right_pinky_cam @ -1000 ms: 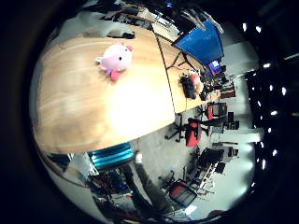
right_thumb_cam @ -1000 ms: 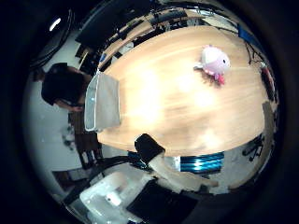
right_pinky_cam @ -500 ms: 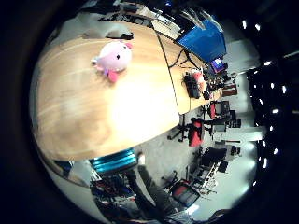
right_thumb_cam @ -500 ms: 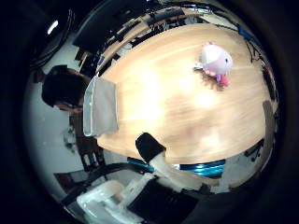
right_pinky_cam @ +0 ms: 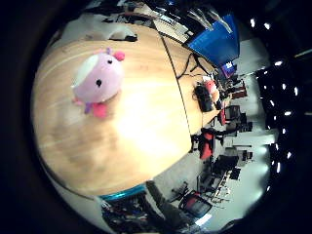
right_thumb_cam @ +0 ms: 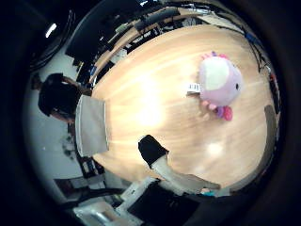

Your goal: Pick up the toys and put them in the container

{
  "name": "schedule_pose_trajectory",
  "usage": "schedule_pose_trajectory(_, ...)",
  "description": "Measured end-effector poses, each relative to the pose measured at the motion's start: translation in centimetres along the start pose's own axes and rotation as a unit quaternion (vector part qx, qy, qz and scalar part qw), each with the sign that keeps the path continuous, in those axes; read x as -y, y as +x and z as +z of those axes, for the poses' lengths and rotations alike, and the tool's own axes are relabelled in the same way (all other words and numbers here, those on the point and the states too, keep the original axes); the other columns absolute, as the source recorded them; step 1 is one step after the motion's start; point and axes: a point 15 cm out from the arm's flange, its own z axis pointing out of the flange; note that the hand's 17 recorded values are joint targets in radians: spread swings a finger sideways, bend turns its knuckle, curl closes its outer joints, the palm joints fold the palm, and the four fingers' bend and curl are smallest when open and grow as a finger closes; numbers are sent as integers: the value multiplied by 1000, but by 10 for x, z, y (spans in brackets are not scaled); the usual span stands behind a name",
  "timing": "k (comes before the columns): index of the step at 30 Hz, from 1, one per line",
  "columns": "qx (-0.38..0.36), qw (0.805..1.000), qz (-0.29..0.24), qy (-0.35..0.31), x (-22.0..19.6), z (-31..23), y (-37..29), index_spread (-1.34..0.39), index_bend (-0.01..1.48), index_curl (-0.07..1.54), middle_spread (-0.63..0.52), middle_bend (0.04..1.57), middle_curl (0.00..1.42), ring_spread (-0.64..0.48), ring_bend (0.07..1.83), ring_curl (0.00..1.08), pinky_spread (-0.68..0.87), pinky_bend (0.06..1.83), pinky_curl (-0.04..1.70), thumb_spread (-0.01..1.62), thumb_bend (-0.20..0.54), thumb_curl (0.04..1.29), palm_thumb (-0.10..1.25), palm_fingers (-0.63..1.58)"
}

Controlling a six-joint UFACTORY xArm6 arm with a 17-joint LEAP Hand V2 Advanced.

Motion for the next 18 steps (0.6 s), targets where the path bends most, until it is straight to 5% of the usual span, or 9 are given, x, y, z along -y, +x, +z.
schedule_pose_trajectory(18, 37, 995, 14, -89, 32, 116, 12, -428, 160, 295, -81, 289, 379, 26, 692, 208, 449, 1136, 6, 927, -29, 291, 213, 226)
